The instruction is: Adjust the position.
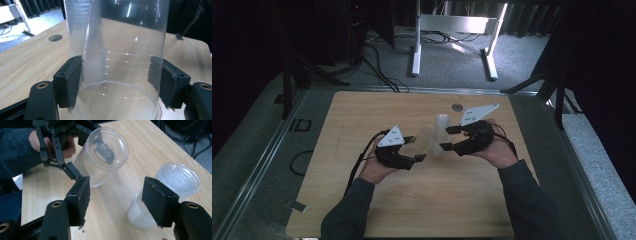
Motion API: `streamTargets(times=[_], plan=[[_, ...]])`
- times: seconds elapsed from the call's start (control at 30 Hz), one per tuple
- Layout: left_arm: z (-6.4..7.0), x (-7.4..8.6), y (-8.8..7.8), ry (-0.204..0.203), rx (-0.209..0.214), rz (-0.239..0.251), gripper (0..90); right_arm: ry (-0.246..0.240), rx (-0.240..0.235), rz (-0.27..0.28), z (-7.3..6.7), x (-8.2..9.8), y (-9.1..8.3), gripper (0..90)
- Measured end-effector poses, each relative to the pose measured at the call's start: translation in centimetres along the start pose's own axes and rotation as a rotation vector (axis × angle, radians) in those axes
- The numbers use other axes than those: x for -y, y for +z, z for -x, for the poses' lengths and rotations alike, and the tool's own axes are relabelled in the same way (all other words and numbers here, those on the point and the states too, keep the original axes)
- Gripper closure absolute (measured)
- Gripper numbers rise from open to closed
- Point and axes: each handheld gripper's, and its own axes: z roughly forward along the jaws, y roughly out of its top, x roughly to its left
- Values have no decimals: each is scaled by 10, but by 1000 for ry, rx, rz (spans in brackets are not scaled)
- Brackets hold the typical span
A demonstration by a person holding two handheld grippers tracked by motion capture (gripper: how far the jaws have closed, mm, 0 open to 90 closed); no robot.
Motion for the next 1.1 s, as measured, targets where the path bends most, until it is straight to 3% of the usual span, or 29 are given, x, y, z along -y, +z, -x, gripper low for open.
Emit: streamTargets(times=[0.53, 1.1], plan=[[-1, -11, 5, 69, 44, -113, 288, -55, -2, -108, -2, 3, 1, 392], [5, -19, 12, 160, 48, -220, 289, -87, -19, -187, -3, 4, 1, 388]])
